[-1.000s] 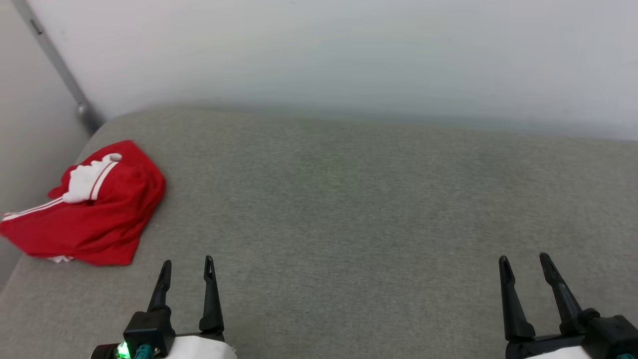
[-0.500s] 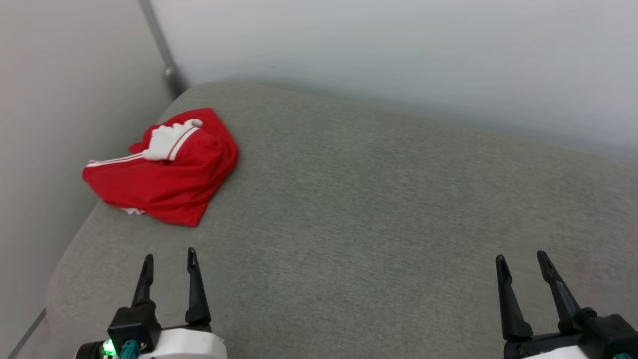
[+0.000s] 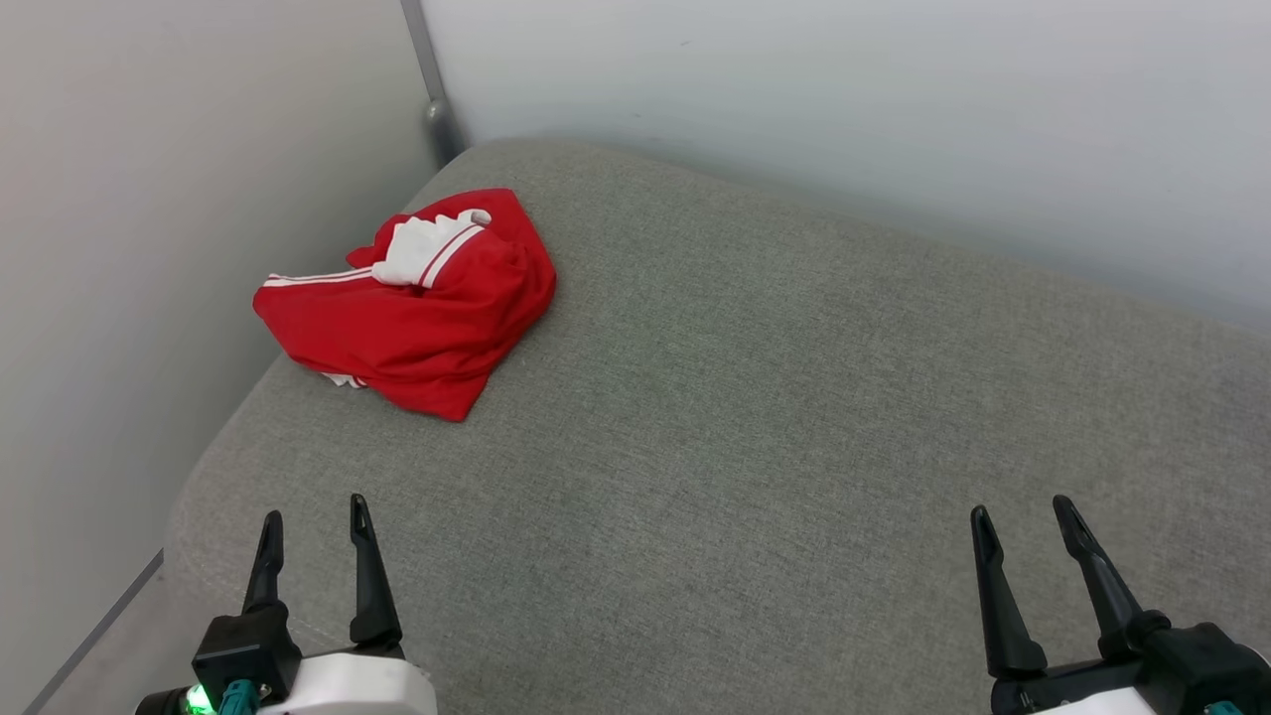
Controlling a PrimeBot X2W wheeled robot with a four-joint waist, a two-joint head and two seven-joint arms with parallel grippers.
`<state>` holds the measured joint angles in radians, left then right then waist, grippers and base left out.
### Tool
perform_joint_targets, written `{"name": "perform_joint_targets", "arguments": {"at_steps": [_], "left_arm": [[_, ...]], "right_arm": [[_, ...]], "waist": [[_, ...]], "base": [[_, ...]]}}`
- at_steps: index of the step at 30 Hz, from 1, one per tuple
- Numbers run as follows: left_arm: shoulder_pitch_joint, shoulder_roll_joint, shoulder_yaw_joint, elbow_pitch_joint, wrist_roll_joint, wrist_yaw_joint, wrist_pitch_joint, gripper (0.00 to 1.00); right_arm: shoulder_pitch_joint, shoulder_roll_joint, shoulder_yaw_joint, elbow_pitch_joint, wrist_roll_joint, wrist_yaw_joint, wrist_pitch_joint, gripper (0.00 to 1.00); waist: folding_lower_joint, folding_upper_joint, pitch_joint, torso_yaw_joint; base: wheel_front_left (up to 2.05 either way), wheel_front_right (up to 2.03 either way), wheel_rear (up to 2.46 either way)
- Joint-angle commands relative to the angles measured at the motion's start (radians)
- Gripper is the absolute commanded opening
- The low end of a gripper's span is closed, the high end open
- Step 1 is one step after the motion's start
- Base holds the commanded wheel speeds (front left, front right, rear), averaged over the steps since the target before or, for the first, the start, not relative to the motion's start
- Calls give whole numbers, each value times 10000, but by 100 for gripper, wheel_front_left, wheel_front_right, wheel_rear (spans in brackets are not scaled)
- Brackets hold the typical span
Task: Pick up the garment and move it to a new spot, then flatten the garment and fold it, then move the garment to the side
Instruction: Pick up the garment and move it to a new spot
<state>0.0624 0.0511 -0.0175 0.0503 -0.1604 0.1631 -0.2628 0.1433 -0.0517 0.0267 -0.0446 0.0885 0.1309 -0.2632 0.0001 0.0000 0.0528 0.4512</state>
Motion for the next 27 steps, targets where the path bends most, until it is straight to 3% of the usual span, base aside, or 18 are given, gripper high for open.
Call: {"name": "perform_joint_targets", "arguments": {"at_steps": [1,6,13,21,27], "left_arm": [[46,-14,63,-8,-5,47,-32,100],[-218,-12,309,242,-76,-65,-30,100],[-1788,313,1385,1355,-359,-1021,-32,100],[-4797,1660,2354,2807,-799,-1955,14,100],[-6932,2955,2556,3888,-1224,-2402,1068,100]], "right_arm": [[-71,27,17,-38,4,-3,-25,100],[-204,26,57,-42,-49,-3,-25,100],[-478,26,-36,-138,-217,-3,-25,100],[-940,26,-248,-335,-592,-3,-25,100],[-1343,26,-438,-560,-858,-3,-25,100]], "waist": [[-1,0,11,-12],[-1,0,150,-207],[-1,0,741,-611],[-1,0,1809,-1242],[-1,0,2760,-1700]], "base": [[0,0,0],[0,0,0],[0,0,0],[0,0,0],[0,0,0]]}}
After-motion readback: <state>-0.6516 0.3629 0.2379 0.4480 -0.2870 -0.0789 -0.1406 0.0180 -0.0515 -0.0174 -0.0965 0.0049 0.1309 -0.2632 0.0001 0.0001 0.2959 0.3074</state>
